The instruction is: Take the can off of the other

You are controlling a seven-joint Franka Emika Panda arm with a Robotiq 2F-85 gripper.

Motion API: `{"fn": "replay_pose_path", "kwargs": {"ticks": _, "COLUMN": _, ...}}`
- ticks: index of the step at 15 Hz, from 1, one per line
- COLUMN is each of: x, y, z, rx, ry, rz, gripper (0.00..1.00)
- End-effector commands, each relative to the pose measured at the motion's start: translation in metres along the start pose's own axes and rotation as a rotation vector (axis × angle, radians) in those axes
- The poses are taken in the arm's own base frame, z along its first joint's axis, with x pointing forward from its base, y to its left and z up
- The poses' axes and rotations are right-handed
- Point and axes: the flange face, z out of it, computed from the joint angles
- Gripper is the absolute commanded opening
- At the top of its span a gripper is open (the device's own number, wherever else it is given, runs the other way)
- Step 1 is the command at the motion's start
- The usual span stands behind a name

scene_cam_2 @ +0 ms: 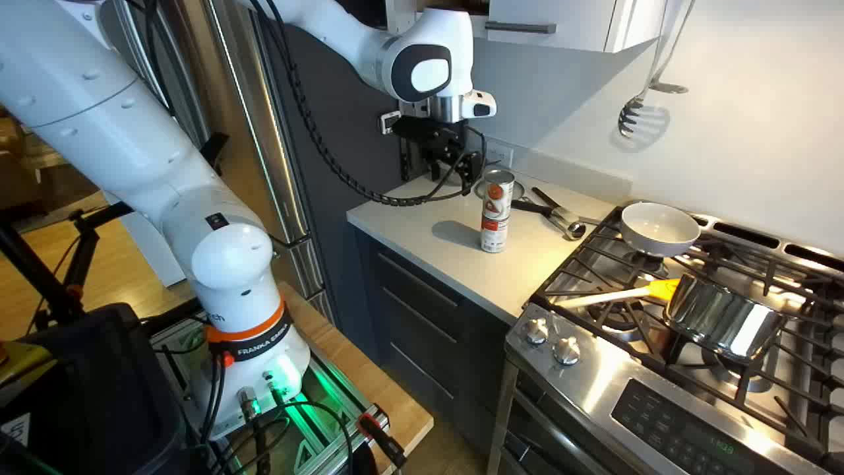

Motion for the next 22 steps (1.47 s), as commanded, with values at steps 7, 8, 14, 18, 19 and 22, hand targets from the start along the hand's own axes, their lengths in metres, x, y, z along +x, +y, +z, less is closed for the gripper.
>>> {"fn": "replay_pose_path", "kwargs": {"ticks": 7, "x": 0.0, "y": 0.0, "z": 0.0, "rx": 0.0, "ry": -0.002, "rz": 0.0, "gripper": 1.0}}
{"fn": "replay_pose_path", "kwargs": {"ticks": 8, "x": 0.0, "y": 0.0, "z": 0.0, "rx": 0.0, "ry": -0.002, "rz": 0.0, "gripper": 1.0}}
{"fn": "replay_pose_path", "kwargs": {"ticks": 14, "x": 0.032, "y": 0.023, "z": -0.006, "rx": -0.023, "ry": 0.084, "rz": 0.108, "gripper": 1.0}}
{"fn": "replay_pose_path", "kwargs": {"ticks": 18, "x": 0.067, "y": 0.031, "z": -0.007, "rx": -0.08, "ry": 0.139, "rz": 0.068, "gripper": 1.0}}
{"fn": "replay_pose_path", "kwargs": {"ticks": 19, "x": 0.076, "y": 0.03, "z": -0.003, "rx": -0.073, "ry": 0.13, "rz": 0.059, "gripper": 1.0}}
{"fn": "replay_pose_path", "kwargs": {"ticks": 22, "x": 0.098, "y": 0.027, "z": 0.007, "rx": -0.062, "ry": 0.102, "rz": 0.03, "gripper": 1.0}}
